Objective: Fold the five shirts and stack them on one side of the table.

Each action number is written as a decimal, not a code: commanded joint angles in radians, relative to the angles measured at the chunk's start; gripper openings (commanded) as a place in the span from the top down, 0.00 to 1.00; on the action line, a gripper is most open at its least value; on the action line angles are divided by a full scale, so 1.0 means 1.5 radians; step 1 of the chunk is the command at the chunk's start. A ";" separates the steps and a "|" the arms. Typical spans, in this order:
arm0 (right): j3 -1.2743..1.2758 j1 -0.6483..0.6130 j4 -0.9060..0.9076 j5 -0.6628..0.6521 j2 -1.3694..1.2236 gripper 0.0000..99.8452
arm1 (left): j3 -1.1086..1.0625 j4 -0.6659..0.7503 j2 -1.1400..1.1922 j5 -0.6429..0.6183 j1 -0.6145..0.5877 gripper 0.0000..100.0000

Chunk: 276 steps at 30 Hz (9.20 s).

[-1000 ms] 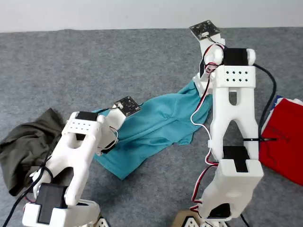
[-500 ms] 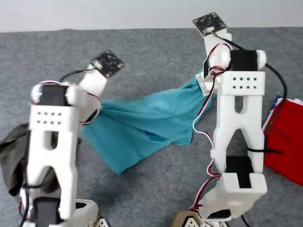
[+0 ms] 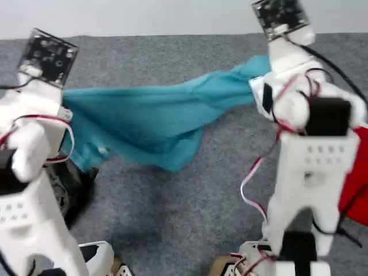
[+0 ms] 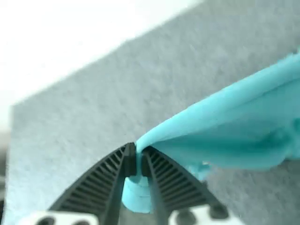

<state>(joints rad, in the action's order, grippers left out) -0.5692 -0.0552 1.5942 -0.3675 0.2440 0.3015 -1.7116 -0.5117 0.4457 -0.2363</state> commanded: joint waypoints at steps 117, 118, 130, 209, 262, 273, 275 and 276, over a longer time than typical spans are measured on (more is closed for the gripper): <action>0.443 -0.061 -0.114 -0.043 0.152 0.99 | -0.686 0.197 0.311 0.084 0.228 0.94; 0.443 -0.061 -0.114 -0.044 0.152 0.99 | -0.677 0.184 0.311 0.085 0.228 0.95; 0.440 -0.018 -0.127 -0.047 0.157 0.99 | -0.423 -0.020 0.261 0.085 0.224 0.98; -0.063 -0.001 -0.383 -0.012 -0.125 0.99 | 0.138 0.186 0.197 0.043 0.054 0.99; 0.459 -0.003 -0.519 -0.053 -0.025 0.99 | -0.564 0.415 0.008 0.072 0.088 0.99; 0.458 -0.003 -0.830 -0.057 -0.207 0.99 | -0.273 0.517 0.374 0.029 0.055 0.99; 0.458 -0.003 -0.891 -0.058 -0.230 0.99 | -0.199 0.517 0.437 0.029 0.054 0.99; 0.458 -0.002 -0.920 -0.058 -0.240 0.99 | -0.166 0.517 0.462 0.029 0.054 0.99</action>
<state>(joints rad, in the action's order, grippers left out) 0.1289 -0.0552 0.3437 -0.4580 -0.1074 -0.1220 -0.9567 0.0928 0.5010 -0.1458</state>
